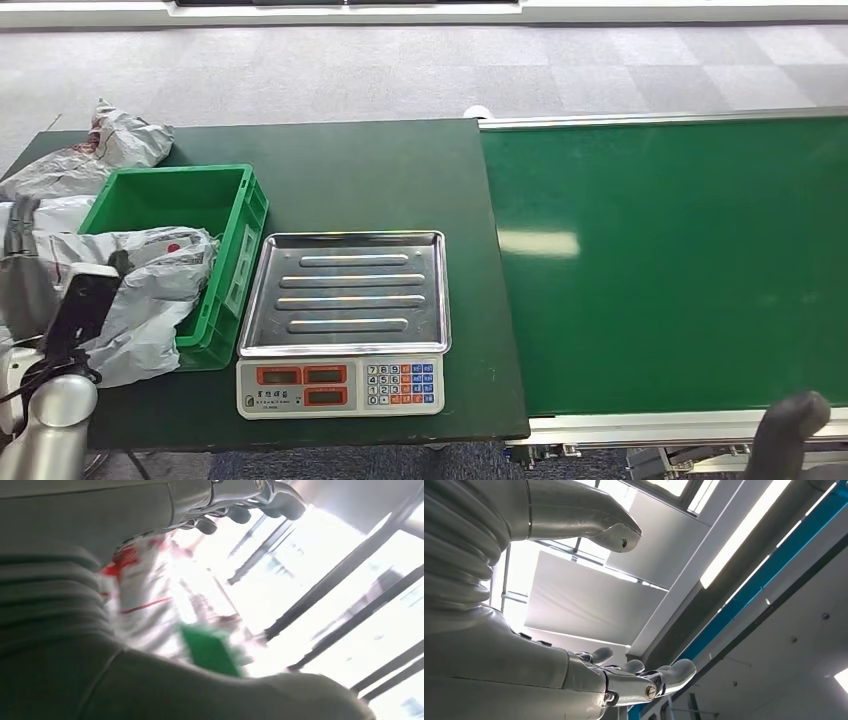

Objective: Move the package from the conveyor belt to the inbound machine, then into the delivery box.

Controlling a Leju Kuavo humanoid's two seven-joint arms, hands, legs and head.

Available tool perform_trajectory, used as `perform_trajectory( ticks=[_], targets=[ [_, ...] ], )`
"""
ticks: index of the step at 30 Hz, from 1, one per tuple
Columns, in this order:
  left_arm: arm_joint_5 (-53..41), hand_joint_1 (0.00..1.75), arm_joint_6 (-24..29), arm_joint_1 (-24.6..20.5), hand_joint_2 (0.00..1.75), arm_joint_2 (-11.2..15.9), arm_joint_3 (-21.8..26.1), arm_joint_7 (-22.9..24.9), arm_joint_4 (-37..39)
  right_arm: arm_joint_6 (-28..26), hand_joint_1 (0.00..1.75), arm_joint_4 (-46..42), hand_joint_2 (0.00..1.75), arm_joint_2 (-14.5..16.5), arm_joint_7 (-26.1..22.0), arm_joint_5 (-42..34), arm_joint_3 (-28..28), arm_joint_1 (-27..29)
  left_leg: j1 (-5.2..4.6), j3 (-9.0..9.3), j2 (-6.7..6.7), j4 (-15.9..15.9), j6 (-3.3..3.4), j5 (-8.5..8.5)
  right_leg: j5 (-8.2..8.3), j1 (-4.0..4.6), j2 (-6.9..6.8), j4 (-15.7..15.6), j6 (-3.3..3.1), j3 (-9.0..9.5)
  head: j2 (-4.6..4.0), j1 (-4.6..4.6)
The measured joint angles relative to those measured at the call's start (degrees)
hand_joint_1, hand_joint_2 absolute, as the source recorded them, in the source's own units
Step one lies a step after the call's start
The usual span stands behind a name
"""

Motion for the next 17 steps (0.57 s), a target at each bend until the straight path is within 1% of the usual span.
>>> perform_trajectory(
  ticks=[2,5,7,10,12,17],
  targets=[
    [7.3,0.0,4.4,1.8,0.0,-2.6,-0.7,-3.8,-8.2,0.0,0.0,0.2,1.75,0.4,0.0,0.7,0.0,0.0,-0.03,0.01,0.0,0.0,0.04,-0.03,-0.02,-0.04,-0.01,0.0,0.03,0.01,0.0,0.0],
    [17.4,0.0,7.7,5.4,0.0,-6.1,-3.5,-9.4,-18.4,0.0,0.0,0.4,1.75,1.3,0.2,1.8,0.0,0.0,-0.05,-0.01,0.0,0.0,0.09,-0.09,-0.07,-0.06,-0.03,0.0,0.09,0.02,0.0,0.01],
    [24.4,0.0,8.3,8.2,0.0,-8.1,-6.0,-13.7,-23.6,0.0,0.0,0.5,1.75,1.7,0.6,2.5,0.0,0.0,-0.05,-0.09,0.0,0.0,0.1,-0.13,-0.09,-0.06,-0.03,0.0,0.09,0.03,0.0,0.01],
    [33.9,0.0,6.8,12.3,0.0,-10.4,-8.8,-19.7,-29.8,0.0,0.0,0.5,1.75,2.0,1.0,3.7,0.0,0.1,-0.05,-0.34,0.02,0.0,0.11,-0.21,-0.14,-0.05,-0.01,0.0,0.11,0.05,0.0,0.0],
    [37.8,0.0,5.2,14.4,0.0,-11.5,-9.8,-21.7,-33.0,0.0,0.0,0.5,1.75,2.3,1.5,4.4,0.1,0.1,-0.04,-0.27,0.02,0.0,0.13,-0.22,-0.17,-0.05,-0.05,0.0,0.11,0.04,0.0,-0.01],
    [40.5,0.0,3.7,16.3,0.0,-12.8,-10.9,-22.1,-37.3,0.0,0.0,0.5,1.75,2.5,2.9,4.6,0.1,0.0,-0.04,-0.18,-0.04,0.0,0.16,-0.16,-0.15,-0.04,-0.22,0.0,0.11,0.13,0.0,0.0]
  ],
)
